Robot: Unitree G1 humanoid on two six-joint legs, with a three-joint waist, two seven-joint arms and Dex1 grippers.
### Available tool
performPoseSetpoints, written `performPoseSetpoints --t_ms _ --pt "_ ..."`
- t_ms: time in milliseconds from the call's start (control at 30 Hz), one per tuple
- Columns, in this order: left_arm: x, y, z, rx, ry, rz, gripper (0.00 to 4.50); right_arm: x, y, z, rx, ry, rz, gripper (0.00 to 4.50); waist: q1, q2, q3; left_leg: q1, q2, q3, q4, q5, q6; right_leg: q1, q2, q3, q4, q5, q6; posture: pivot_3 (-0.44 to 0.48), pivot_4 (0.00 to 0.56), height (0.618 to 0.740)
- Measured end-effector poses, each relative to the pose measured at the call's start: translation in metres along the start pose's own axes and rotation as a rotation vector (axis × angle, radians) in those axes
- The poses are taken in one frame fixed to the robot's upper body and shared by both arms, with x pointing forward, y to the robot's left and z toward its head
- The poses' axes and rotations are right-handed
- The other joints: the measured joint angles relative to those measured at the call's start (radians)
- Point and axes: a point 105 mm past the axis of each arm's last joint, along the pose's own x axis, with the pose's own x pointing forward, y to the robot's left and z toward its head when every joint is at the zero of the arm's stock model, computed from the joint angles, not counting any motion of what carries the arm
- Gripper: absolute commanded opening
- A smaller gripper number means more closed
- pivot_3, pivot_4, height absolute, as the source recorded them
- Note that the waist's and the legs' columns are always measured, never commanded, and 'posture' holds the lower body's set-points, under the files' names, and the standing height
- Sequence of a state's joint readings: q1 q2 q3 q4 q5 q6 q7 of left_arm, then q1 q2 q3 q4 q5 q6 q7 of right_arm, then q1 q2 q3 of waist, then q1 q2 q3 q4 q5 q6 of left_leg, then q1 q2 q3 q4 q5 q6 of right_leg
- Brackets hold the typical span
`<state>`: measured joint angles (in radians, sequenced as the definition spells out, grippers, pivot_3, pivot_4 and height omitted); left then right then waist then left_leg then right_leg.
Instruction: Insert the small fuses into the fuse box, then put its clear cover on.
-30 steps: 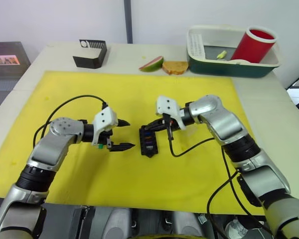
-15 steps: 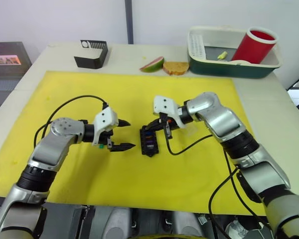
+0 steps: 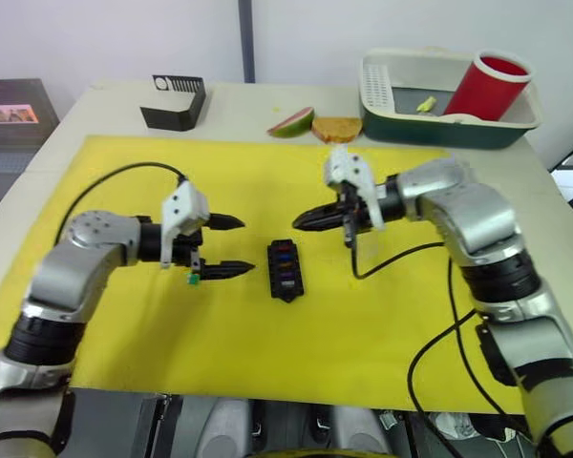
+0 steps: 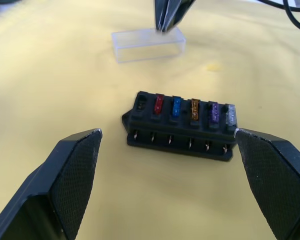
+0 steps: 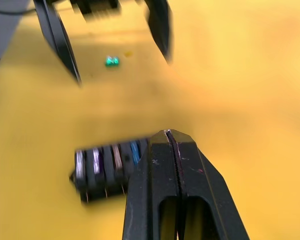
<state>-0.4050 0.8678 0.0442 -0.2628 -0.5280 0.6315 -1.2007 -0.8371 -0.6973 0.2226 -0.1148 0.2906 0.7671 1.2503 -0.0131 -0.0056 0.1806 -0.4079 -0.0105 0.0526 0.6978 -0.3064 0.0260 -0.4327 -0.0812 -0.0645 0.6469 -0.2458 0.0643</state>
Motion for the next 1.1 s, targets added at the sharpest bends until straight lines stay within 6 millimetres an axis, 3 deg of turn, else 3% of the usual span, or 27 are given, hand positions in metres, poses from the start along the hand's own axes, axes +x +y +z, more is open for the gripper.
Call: performPoseSetpoints --t_ms 67,300,333,400,533,700,767,900,1100 --pt "-0.017 -0.004 -0.006 -0.047 0.036 0.015 4.5 -0.015 -0.001 -0.014 0.016 0.039 -0.028 0.81 0.0 0.0 0.0 0.0 0.0 0.0 0.0 0.0 0.0 0.0 0.0 0.0 -0.001 0.0 0.0 0.0 0.15 0.74" --pt "-0.102 -0.026 -0.035 -0.214 0.238 0.13 4.5 -0.09 0.004 -0.058 0.068 0.203 -0.127 4.21 -0.001 0.003 0.002 0.001 0.0 0.0 -0.001 -0.001 0.001 0.0 -0.001 0.0 -0.001 -0.002 -0.004 0.0 0.15 0.74" --pt "-0.111 -0.026 -0.038 -0.23 0.255 0.149 4.5 -0.097 0.004 -0.062 0.071 0.22 -0.138 4.42 -0.001 0.003 0.002 0.001 0.0 0.0 -0.001 -0.001 0.001 0.0 -0.001 0.0 -0.001 -0.003 -0.005 0.0 0.15 0.74" --pt "-0.133 -0.027 -0.051 -0.265 0.301 0.201 4.5 -0.11 0.002 -0.073 0.09 0.253 -0.172 4.42 -0.001 0.003 0.002 0.001 0.0 0.0 -0.002 -0.001 0.0 -0.001 -0.002 0.0 -0.001 -0.004 -0.007 0.0 0.15 0.74" --pt "-0.152 -0.027 -0.067 -0.294 0.343 0.249 4.5 -0.118 0.002 -0.09 0.127 0.285 -0.193 4.42 -0.002 0.004 0.002 0.0 0.0 0.0 -0.003 -0.001 0.0 -0.003 -0.002 0.001 -0.001 -0.004 -0.007 0.0 0.15 0.74" --pt "-0.148 -0.018 -0.057 -0.245 0.317 0.257 4.5 -0.117 0.001 -0.091 0.133 0.281 -0.208 4.42 0.001 0.005 0.002 0.0 0.0 0.001 -0.004 -0.001 0.0 -0.004 -0.003 0.001 -0.001 -0.004 -0.008 0.0 0.15 0.74" --pt "-0.135 -0.016 -0.055 -0.234 0.292 0.211 4.5 -0.107 0.002 -0.077 0.126 0.223 -0.189 4.42 0.0 0.006 0.002 0.0 0.0 0.001 -0.004 -0.001 0.0 -0.004 -0.003 0.001 -0.001 -0.004 -0.007 0.0 0.15 0.74" --pt "-0.101 -0.015 -0.045 -0.268 0.19 0.044 4.5 -0.074 0.015 -0.031 0.043 0.071 -0.076 4.42 -0.003 0.006 0.002 -0.001 0.0 0.002 -0.006 0.0 -0.002 -0.007 -0.003 0.001 0.001 -0.002 -0.005 0.0 0.15 0.74" --pt "-0.066 0.004 -0.047 -0.386 0.096 -0.105 4.5 -0.039 0.033 0.002 -0.026 -0.032 0.039 4.42 0.003 0.006 0.002 -0.001 0.0 0.002 -0.005 0.0 -0.001 -0.006 -0.002 0.0 0.002 -0.001 -0.003 0.0 0.15 0.74"
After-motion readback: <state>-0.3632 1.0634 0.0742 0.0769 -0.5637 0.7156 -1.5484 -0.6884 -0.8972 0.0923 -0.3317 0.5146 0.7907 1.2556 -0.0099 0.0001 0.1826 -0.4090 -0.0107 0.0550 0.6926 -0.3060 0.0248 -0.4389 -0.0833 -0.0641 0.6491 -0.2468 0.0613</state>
